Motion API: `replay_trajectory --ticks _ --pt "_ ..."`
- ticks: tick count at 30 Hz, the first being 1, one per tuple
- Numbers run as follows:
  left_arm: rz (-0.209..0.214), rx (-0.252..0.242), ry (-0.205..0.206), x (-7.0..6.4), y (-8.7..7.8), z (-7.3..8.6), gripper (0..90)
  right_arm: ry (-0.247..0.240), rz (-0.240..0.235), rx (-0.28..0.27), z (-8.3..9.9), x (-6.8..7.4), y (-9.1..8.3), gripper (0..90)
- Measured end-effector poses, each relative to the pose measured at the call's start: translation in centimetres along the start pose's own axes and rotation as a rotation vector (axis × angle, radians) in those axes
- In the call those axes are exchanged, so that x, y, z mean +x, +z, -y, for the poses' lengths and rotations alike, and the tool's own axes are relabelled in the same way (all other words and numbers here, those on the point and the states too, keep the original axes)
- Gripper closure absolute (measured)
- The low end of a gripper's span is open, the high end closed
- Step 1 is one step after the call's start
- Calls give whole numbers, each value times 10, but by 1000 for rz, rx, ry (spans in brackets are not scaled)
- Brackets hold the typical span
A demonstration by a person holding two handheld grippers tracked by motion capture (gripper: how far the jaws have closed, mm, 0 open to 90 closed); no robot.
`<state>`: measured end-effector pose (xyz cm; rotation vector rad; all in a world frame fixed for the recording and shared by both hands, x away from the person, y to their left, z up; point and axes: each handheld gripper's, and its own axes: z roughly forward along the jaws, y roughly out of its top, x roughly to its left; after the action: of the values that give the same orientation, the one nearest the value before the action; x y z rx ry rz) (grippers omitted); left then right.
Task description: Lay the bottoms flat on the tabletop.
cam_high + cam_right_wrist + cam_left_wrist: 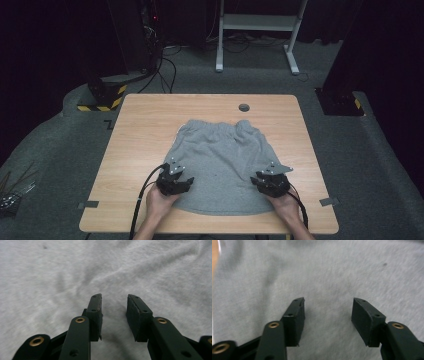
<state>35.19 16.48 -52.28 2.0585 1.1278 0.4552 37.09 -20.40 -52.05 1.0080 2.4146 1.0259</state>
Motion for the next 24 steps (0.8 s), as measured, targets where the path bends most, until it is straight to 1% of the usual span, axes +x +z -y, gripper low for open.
replay_trajectory --ticks 1,2,4,5,6,8,10,12,14,16,17,19,20,21,24 --pt "8 -12 -22 0 -2 3 436 -4 -2 -6 2 2 -1 620" --pt "9 -16 -27 -1 -4 5 434 -6 -7 -15 4 5 -2 604" --pt "-1 -16 -4 -7 -7 9 425 -20 -15 -13 7 11 -5 587" --pt "-2 -15 -1 -9 -8 10 417 -33 -19 -8 7 13 -7 580" --pt "-3 -11 10 -10 -9 11 405 -35 -19 -6 7 14 -7 572" --pt "-5 -9 4 -13 -10 11 397 -37 -9 -4 7 15 -8 541" --pt "5 -8 -10 -12 -10 9 387 -24 -5 -1 5 14 -7 515" --pt "9 -9 -21 -10 -9 7 378 -11 -5 -11 2 13 -7 502" --pt "-4 -16 -19 -8 -10 4 368 1 -8 -27 -3 12 -8 491" --pt "-13 -28 -26 -6 -11 1 367 -5 -1 -42 -9 10 -9 485" --pt "-16 -38 -32 -5 -12 0 368 0 1 -57 -11 9 -9 485" --pt "-23 -54 -39 -3 -14 -2 366 16 -4 -65 -15 6 -8 477" --pt "-29 -63 -39 -3 -15 -3 367 17 -4 -68 -17 5 -7 474" --pt "-30 -72 -47 -2 -16 -3 367 22 -3 -71 -19 5 -7 472" --pt "-34 -87 -54 0 -19 -5 367 29 -2 -90 -21 2 -10 466"
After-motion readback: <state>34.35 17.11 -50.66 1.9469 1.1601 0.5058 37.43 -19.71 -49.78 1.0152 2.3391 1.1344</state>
